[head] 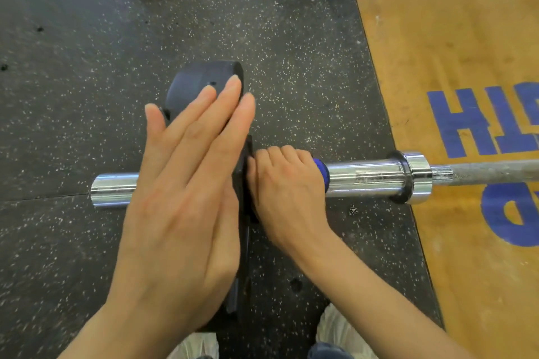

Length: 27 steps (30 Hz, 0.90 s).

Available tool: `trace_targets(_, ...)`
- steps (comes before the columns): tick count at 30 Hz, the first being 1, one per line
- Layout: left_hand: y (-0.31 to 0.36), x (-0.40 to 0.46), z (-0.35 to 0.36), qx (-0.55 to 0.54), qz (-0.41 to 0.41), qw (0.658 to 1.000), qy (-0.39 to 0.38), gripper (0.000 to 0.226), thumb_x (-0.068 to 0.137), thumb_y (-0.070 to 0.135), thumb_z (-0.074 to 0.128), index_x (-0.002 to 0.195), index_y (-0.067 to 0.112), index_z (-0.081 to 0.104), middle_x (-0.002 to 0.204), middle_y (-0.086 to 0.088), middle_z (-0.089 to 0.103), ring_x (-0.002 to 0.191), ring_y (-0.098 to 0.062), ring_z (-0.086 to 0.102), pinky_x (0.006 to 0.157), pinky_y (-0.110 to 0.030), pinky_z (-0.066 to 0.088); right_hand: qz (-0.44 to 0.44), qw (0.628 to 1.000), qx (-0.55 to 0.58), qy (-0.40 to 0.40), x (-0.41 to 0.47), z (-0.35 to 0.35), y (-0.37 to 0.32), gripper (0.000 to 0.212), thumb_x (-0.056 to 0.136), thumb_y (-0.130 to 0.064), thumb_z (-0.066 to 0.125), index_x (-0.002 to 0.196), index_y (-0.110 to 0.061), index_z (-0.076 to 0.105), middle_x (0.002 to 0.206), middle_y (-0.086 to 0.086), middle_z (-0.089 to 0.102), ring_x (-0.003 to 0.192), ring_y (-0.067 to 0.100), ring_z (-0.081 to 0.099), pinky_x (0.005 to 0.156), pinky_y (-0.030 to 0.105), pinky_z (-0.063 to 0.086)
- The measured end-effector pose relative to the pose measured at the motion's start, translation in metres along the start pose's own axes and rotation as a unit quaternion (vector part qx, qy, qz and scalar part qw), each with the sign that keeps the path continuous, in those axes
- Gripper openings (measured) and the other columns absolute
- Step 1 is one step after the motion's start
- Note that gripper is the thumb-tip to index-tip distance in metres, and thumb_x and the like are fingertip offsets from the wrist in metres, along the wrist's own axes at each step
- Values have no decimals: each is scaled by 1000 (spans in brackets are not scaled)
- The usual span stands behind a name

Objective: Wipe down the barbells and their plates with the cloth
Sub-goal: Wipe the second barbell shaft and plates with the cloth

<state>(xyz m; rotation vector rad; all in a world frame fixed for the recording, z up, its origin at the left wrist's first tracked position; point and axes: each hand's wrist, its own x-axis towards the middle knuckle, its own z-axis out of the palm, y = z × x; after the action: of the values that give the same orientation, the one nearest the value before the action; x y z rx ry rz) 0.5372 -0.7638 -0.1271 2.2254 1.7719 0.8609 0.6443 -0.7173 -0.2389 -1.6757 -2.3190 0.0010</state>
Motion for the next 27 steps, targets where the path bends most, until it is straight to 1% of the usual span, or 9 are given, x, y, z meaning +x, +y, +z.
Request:
trace_targets(3, -5, 14, -1, -16, -16, 1000, -4, 49, 92, 5, 37, 136, 8, 58, 150, -5, 48, 145, -23, 36, 127, -37, 3, -29, 998, 23, 52, -12, 4, 30, 37, 108, -29, 29, 96, -18, 62, 88, 1, 61, 84, 25, 56, 98, 40, 39)
trace_targets(7, -9, 36, -1, 26, -11, 1000, -5, 41, 100, 16, 41, 135, 8, 61, 145, -3, 54, 143, -22, 42, 126, -36, -2, 44, 993, 68, 87, -6, 14, 9, 33, 107, -22, 34, 108, -11, 65, 101, 6, 65, 98, 29, 60, 101, 41, 39)
trace_targets(11, -4, 15, 1, 73, 22, 997, -21, 48, 101, 17, 40, 144, -1, 49, 155, -11, 42, 148, -27, 31, 126, -38, 0, -57, 988, 49, 133, -10, 29, 29, 43, 111, -25, 29, 135, -5, 59, 132, 11, 65, 127, 31, 58, 117, 44, 31)
trace_targets(13, -2, 1, 5, 96, 21, 995, -29, 52, 100, 15, 37, 148, -4, 42, 160, -13, 33, 151, -29, 23, 126, -38, 0, -13, 989, 28, 146, -13, 29, 45, 44, 110, -25, 32, 140, -6, 57, 140, 10, 60, 135, 29, 51, 122, 43, 23)
trace_targets(15, -7, 2, 11, 127, 19, 992, -19, 54, 99, 14, 36, 150, -4, 37, 161, -15, 29, 151, -30, 21, 126, -39, 1, 45, 986, 42, 156, -9, 31, 32, 43, 109, -23, 34, 142, -6, 54, 146, 9, 55, 141, 28, 45, 124, 43, 18)
trace_targets(16, -10, 6, 14, 133, 18, 991, -10, 54, 100, 14, 35, 150, -3, 37, 161, -16, 30, 150, -31, 23, 126, -39, 2, 37, 985, 52, 159, -6, 36, 23, 42, 108, -22, 37, 144, -6, 52, 148, 9, 53, 143, 27, 42, 125, 42, 16)
trace_targets(20, -17, 26, 16, 110, 17, 994, 14, 52, 99, 12, 34, 149, -3, 40, 159, -16, 34, 150, -31, 27, 127, -40, 5, -106, 982, 2, 153, -4, 46, 53, 45, 109, -22, 42, 152, -10, 38, 157, 8, 40, 148, 25, 31, 126, 40, 10)
trace_targets(24, -21, 42, 17, 93, 19, 995, 21, 50, 99, 10, 36, 147, -2, 45, 158, -14, 38, 148, -29, 30, 127, -39, 8, 18, 982, 35, 183, -5, 50, 47, 50, 106, -15, 41, 154, -8, 29, 161, 10, 30, 152, 26, 18, 126, 44, -1)
trace_targets(27, -26, 55, 17, 84, 15, 996, 28, 49, 101, 13, 37, 147, -2, 45, 157, -13, 40, 148, -28, 30, 126, -38, 7, -78, 982, 10, 173, 0, 65, 28, 73, 98, -4, 46, 160, -9, 9, 164, 6, 18, 155, 22, 0, 126, 44, -3)
